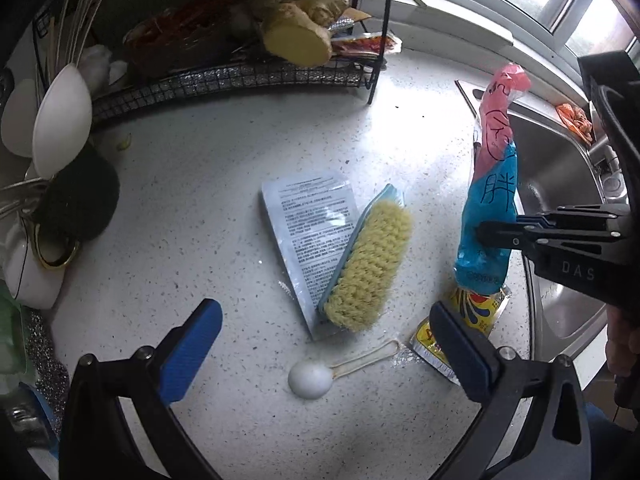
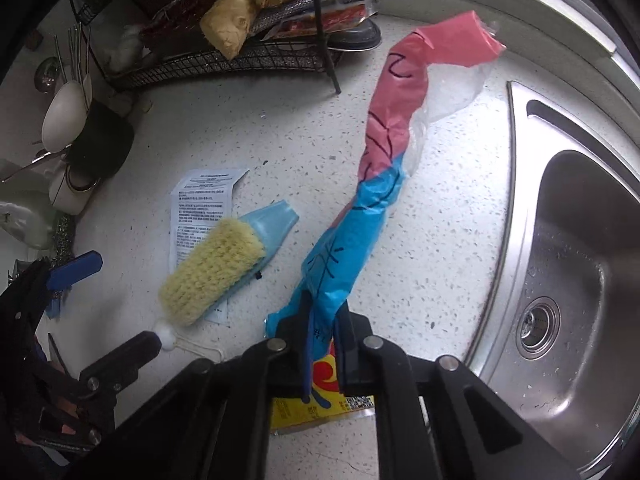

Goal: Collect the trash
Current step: 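Grasp the yellow scrub brush with the left tool while the right tool holds the bag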

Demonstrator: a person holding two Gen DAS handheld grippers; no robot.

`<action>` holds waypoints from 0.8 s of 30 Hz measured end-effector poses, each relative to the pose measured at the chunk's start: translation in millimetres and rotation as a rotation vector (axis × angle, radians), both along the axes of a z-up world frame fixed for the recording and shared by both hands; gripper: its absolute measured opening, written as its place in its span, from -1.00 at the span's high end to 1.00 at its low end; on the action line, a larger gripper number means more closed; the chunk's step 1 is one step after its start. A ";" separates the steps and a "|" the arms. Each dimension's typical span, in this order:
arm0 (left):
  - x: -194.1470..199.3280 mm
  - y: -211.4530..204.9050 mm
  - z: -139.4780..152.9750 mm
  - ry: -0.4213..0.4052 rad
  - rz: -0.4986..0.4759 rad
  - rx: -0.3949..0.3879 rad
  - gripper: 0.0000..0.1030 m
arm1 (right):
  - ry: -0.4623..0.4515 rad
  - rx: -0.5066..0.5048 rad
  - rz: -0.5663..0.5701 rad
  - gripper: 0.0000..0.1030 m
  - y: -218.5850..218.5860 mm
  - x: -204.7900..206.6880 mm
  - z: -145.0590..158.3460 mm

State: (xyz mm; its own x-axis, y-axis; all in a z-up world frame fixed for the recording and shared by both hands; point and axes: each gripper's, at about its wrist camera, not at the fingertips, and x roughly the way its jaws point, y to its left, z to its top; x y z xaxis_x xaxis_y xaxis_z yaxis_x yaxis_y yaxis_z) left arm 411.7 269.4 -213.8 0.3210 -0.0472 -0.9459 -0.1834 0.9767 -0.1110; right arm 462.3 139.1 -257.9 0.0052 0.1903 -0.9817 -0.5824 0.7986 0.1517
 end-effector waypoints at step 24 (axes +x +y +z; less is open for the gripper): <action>53.2 -27.5 -40.2 0.055 -0.151 -0.008 0.33 | 0.035 -0.049 -0.038 0.85 -36.6 -14.6 0.1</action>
State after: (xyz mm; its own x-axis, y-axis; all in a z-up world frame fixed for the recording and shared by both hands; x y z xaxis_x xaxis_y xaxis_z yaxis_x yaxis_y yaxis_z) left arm 464.9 241.9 -254.1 0.2572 -0.0984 -0.9613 -0.0401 0.9929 -0.1124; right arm 447.7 102.5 -257.8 -0.0232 0.1428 -0.9895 -0.5464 0.8271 0.1322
